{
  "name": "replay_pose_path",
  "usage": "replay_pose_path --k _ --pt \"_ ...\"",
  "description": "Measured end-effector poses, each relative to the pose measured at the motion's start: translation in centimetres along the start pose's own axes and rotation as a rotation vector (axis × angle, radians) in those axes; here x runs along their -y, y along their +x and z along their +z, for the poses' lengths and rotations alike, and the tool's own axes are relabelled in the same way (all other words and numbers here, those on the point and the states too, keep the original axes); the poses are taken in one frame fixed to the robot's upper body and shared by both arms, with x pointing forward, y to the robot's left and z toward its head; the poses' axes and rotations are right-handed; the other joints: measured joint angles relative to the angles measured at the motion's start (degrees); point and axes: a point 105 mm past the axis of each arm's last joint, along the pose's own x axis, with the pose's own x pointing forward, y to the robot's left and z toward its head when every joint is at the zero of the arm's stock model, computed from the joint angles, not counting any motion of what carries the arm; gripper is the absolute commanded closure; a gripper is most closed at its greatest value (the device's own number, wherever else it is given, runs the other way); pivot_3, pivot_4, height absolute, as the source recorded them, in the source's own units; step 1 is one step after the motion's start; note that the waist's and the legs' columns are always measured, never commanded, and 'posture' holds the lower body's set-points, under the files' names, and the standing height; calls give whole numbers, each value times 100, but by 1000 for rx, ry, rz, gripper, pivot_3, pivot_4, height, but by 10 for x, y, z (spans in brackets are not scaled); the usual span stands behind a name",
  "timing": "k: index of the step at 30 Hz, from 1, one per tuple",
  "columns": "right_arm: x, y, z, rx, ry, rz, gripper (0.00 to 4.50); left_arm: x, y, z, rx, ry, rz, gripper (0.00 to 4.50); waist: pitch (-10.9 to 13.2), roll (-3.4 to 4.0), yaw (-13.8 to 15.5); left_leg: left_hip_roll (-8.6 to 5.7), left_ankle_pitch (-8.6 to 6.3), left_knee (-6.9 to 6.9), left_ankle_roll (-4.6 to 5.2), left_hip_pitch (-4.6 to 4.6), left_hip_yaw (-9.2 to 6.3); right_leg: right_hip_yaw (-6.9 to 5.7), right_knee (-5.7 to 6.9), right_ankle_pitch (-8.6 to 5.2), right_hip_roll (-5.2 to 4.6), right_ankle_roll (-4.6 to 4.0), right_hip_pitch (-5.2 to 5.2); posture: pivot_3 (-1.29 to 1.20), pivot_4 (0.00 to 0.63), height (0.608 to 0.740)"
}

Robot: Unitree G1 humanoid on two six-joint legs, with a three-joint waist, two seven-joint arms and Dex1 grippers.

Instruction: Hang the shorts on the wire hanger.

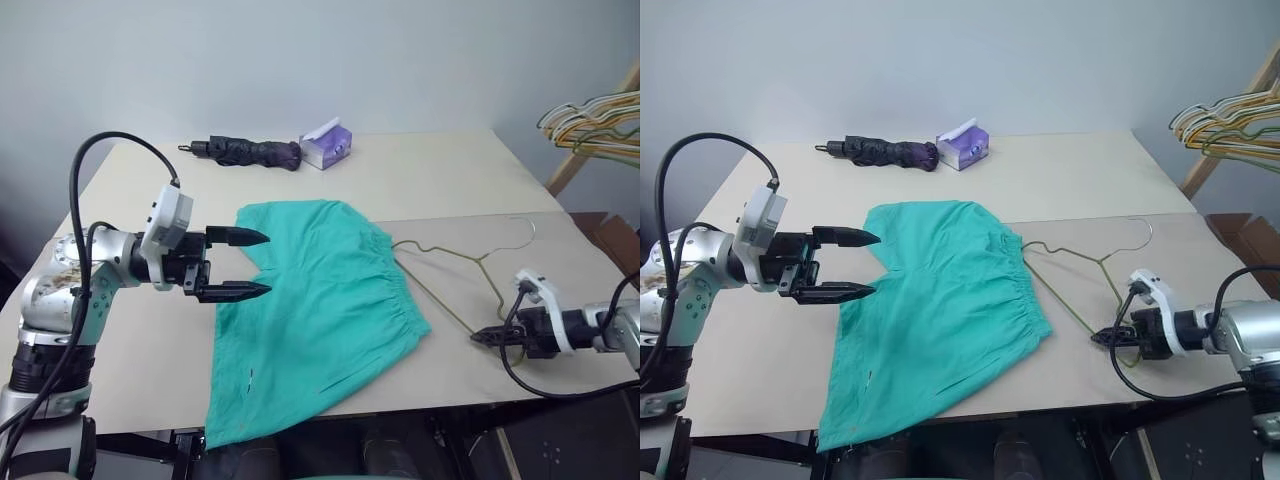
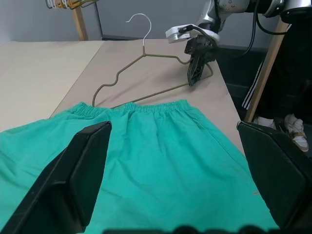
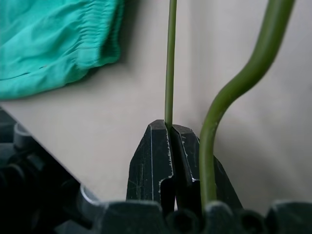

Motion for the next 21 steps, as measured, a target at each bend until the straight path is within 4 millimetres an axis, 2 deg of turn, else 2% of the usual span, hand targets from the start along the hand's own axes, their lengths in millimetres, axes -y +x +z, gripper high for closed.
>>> replay_pose_path --k 5,9,12,21 --pt "-6 -3 -4 -10 5 44 4500 0 0 -1 -2 -2 2 31 1 -1 -5 1 0 0 0 1 3 0 0 -6 0 9 0 -27 73 740" --pt "-11 -12 -2 -16 -5 76 4500 0 0 -1 -1 6 2 31 3 0 2 2 0 -1 0 0 2 0 -2 -9 0 14 0 -24 72 740" --pt "-13 -12 0 -21 -14 87 4500 0 -1 -1 0 10 2 31 4 -2 -6 2 -1 -1 0 1 4 0 -4 -9 0 14 0 -22 66 740" --pt "-8 30 25 -14 -32 98 4500 -1 0 0 3 26 22 31 4 -2 25 3 -1 -3 0 -3 1 0 -5 7 3 -11 -3 11 54 740"
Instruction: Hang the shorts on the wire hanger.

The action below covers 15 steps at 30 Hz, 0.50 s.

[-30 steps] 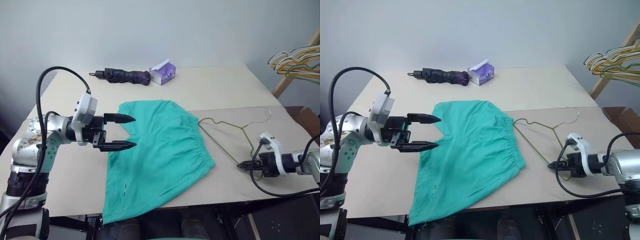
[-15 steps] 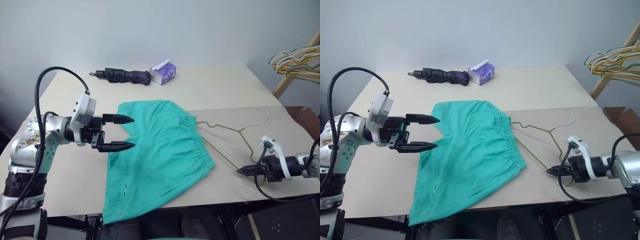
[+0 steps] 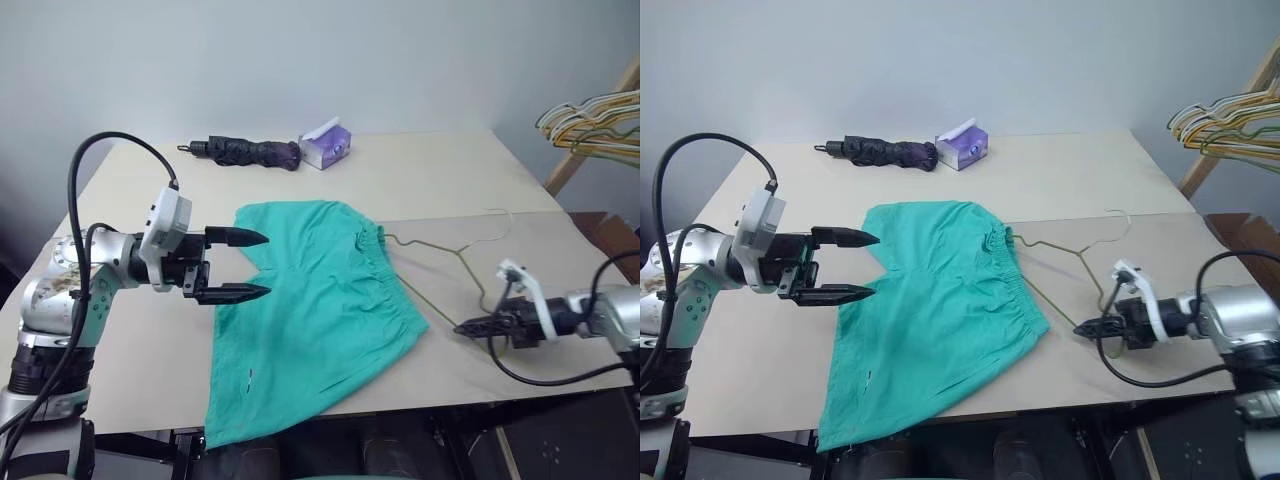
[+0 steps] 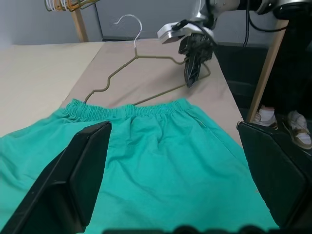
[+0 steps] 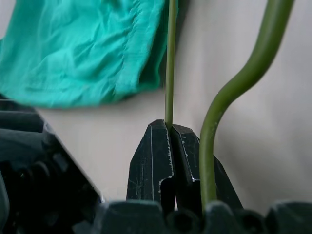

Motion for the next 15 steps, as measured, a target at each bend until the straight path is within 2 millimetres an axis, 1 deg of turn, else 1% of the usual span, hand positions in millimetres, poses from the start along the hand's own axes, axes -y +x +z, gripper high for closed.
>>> replay_pose_path --k 3,7,11,15 --pt "7 3 -1 -14 1 -20 4500 -1 0 0 0 -1 10 31 0 0 85 0 -1 0 0 -7 1 -2 -18 2 0 0 0 7 52 740" --pt "13 12 9 17 -11 -22 4500 -1 -1 0 0 0 14 31 0 0 109 1 -2 0 -1 -5 3 -2 -20 5 1 -1 1 10 50 740" --pt "9 13 11 12 -25 27 4500 -3 -1 1 1 6 23 31 0 0 114 1 -2 0 -1 -6 1 -3 -20 5 1 -1 1 12 50 740" --pt "4 16 15 -33 -56 56 4500 -8 -2 4 4 25 38 31 0 0 98 2 -2 0 -1 -4 2 -3 -19 6 2 -1 2 3 48 740"
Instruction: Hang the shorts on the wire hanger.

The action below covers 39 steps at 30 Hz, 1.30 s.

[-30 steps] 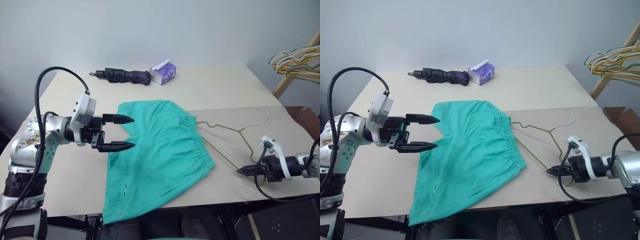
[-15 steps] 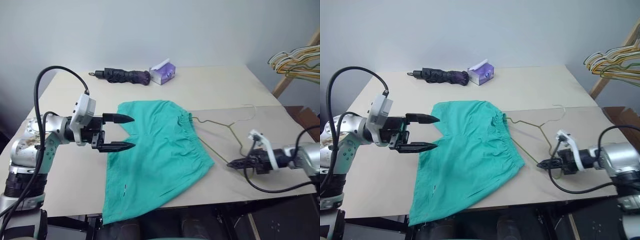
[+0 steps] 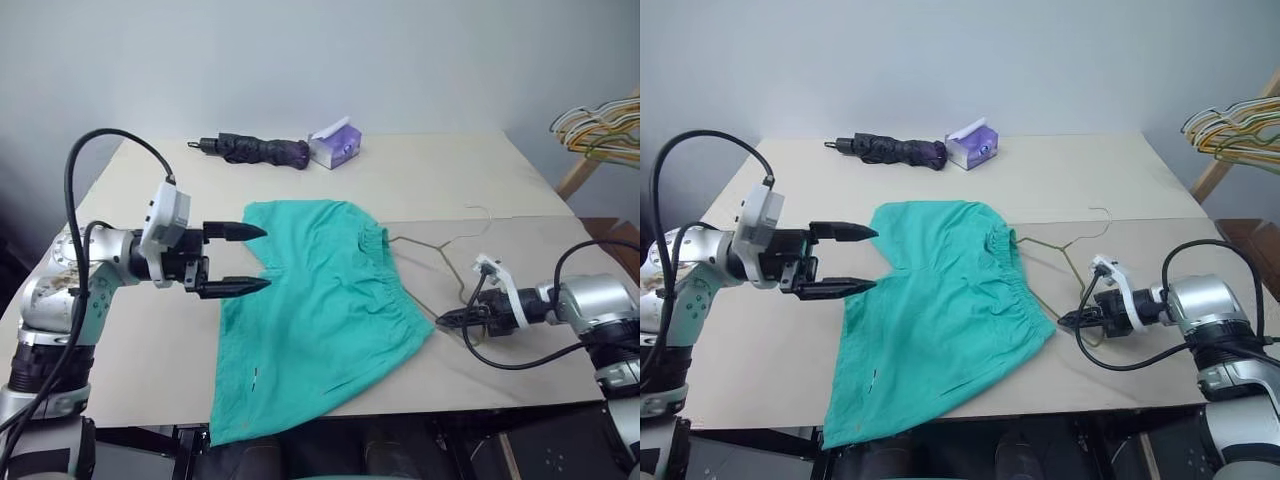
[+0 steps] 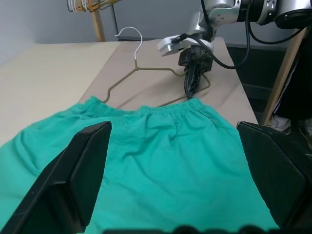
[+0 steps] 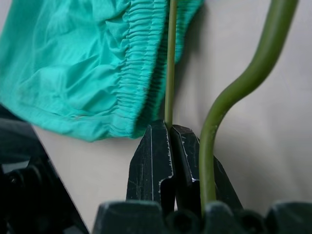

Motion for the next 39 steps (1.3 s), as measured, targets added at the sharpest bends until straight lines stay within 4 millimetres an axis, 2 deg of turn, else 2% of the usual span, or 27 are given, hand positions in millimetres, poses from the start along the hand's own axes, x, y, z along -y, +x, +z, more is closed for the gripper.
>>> replay_pose_path --k 8,17,21,26,31,35,39 --pt "19 17 19 -4 33 -72 4500 -10 1 4 2 27 8 31 0 0 -13 -1 0 -1 -1 -2 -1 -1 -1 4 1 -4 0 6 43 740" --pt "24 8 30 13 0 -96 4500 -12 3 4 12 40 20 31 0 1 -5 0 1 -1 -1 -2 -3 -1 1 5 1 -4 -1 -11 49 740" --pt "21 2 40 67 -111 -152 4500 -13 5 3 17 42 25 31 -1 1 -11 0 0 -1 -1 -4 -3 -1 2 5 1 -3 -4 -57 48 740" --pt "-2 -10 51 38 -464 -374 4500 -26 11 1 25 52 46 31 -2 3 -6 0 0 -1 -1 -14 -3 -2 1 4 0 -2 -13 -112 50 740" --pt "-35 -11 72 15 -803 -581 4500 -55 25 20 51 168 85 31 -2 3 -99 0 1 2 -2 -13 -2 -3 -8 7 2 5 -8 -155 39 740" --pt "-49 -11 80 17 -889 -636 4500 -71 29 26 18 272 68 31 -3 3 -268 0 1 1 -2 -17 -3 -3 -9 9 1 1 -11 -182 34 740" --pt "-69 -13 84 14 -952 -632 4500 -76 40 22 -22 345 -4 31 -3 3 -457 -2 1 2 -2 -29 -10 -5 -12 8 -1 2 -16 -184 26 740"
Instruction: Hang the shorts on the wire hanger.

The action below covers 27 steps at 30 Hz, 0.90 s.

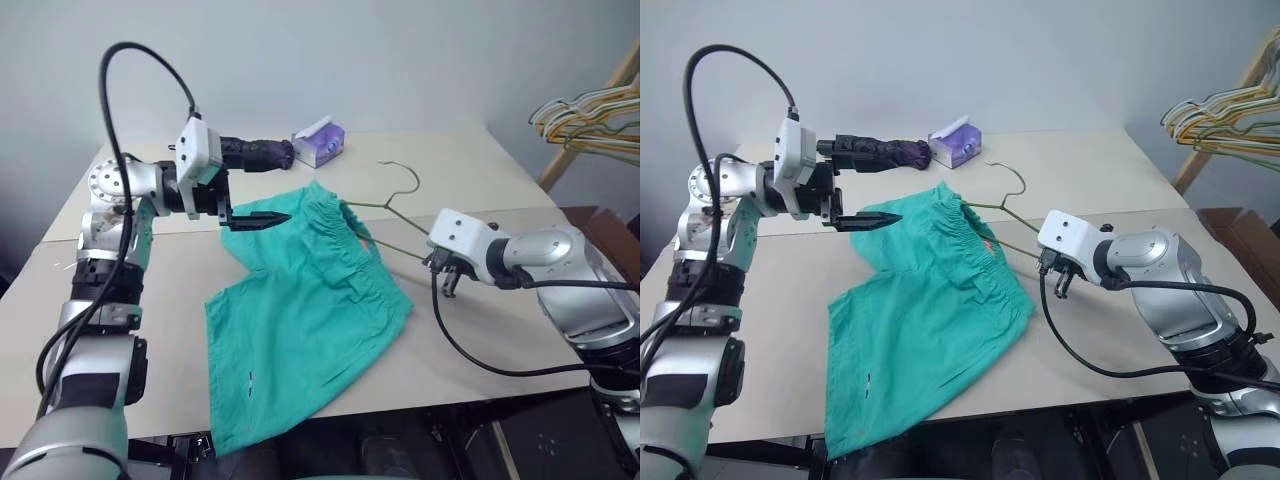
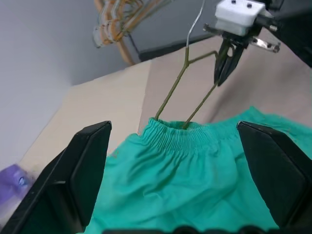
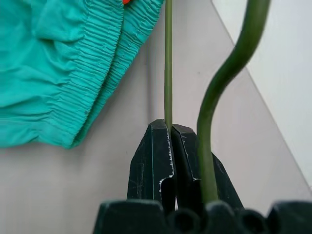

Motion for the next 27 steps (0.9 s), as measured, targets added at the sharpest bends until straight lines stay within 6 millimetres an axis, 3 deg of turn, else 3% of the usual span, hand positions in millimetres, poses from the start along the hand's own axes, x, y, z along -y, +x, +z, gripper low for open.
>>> replay_pose_path --k 8,14,20,23,27 --pt "-22 -15 25 63 -67 135 4500 3 25 -8 -47 97 -168 31 0 0 -274 -1 0 7 0 -6 -11 -9 10 0 -1 2 -2 -180 14 740" --pt "-24 -21 34 82 -80 164 4500 8 21 -22 -205 123 -281 31 -1 1 -494 1 0 4 1 -5 -16 -9 20 -2 -2 4 -7 -189 15 740" --pt "-28 -21 36 95 -80 188 4500 14 17 -32 -262 111 -321 31 -1 1 -525 -2 0 29 1 -55 -16 -5 74 -4 -5 7 -72 -184 20 740" --pt "-29 -21 37 103 -77 202 4500 15 15 -36 -275 108 -323 586 -1 2 -533 -3 0 43 1 -63 -17 -5 80 -4 -5 7 -75 -182 19 740" --pt "-30 -22 40 113 -80 209 4500 17 14 -40 -291 124 -333 1806 -1 2 -527 -3 0 44 1 -67 -17 -5 79 -5 -5 7 -77 -183 21 740"
